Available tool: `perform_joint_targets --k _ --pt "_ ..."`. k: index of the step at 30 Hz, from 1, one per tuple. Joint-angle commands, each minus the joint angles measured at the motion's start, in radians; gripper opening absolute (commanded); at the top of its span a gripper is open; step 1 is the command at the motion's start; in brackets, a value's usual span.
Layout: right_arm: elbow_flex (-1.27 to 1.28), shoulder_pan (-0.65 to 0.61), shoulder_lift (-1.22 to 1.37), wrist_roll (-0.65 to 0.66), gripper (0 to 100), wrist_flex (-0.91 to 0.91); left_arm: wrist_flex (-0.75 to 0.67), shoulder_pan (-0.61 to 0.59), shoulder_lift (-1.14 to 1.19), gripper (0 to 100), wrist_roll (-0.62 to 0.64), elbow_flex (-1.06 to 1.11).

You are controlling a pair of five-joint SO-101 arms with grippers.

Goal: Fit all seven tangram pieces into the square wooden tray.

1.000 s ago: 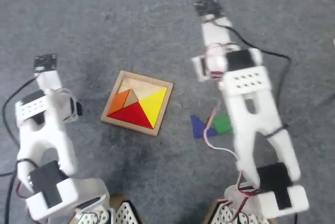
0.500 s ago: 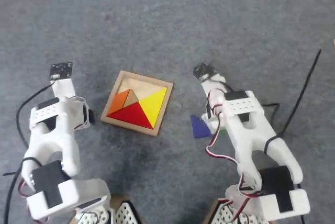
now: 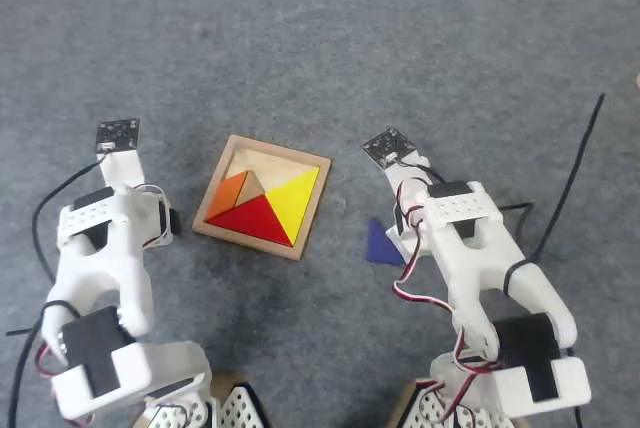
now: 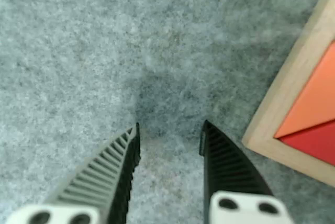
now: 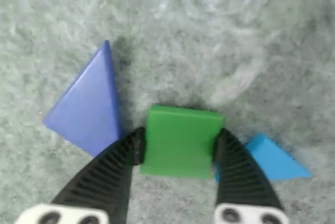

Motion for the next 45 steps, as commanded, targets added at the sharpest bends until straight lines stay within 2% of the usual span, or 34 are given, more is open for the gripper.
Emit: perform_joint_targets --k 1,7,14,15,19,23,30,38,45 --pt "-0.032 -0.005 0.002 0.002 2.5 -0.005 -0.020 0.008 -0.052 18 0.008 -0.002" --pt "-0.227 -0.025 -0.053 0.006 0.9 0.001 -0.021 0.008 -0.051 18 0.008 -0.002" --pt "-0.555 -0.188 0.016 0.084 0.9 -0.044 -0.023 0.008 -0.049 18 0.008 -0.002" --pt "-0.598 -0.211 0.053 0.054 0.9 -0.058 -0.023 0.008 -0.048 18 0.008 -0.002" --pt "-0.792 -0.297 0.252 -0.203 0.9 -0.035 -0.025 0.008 -0.048 18 0.008 -0.002" --pt "-0.961 -0.358 0.449 -0.350 0.9 0.007 -0.025 0.008 -0.048 18 0.008 -0.001" --pt "-1.132 -0.427 0.653 -0.390 0.9 0.065 -0.025 0.008 -0.048 18 0.008 -0.001" --pt "-1.137 -0.495 0.671 -0.470 0.9 0.068 -0.025 0.008 -0.048 18 0.006 -0.001" --pt "-1.137 -0.493 0.673 -0.460 0.9 0.067 -0.028 0.008 -0.051 18 0.006 0.008"
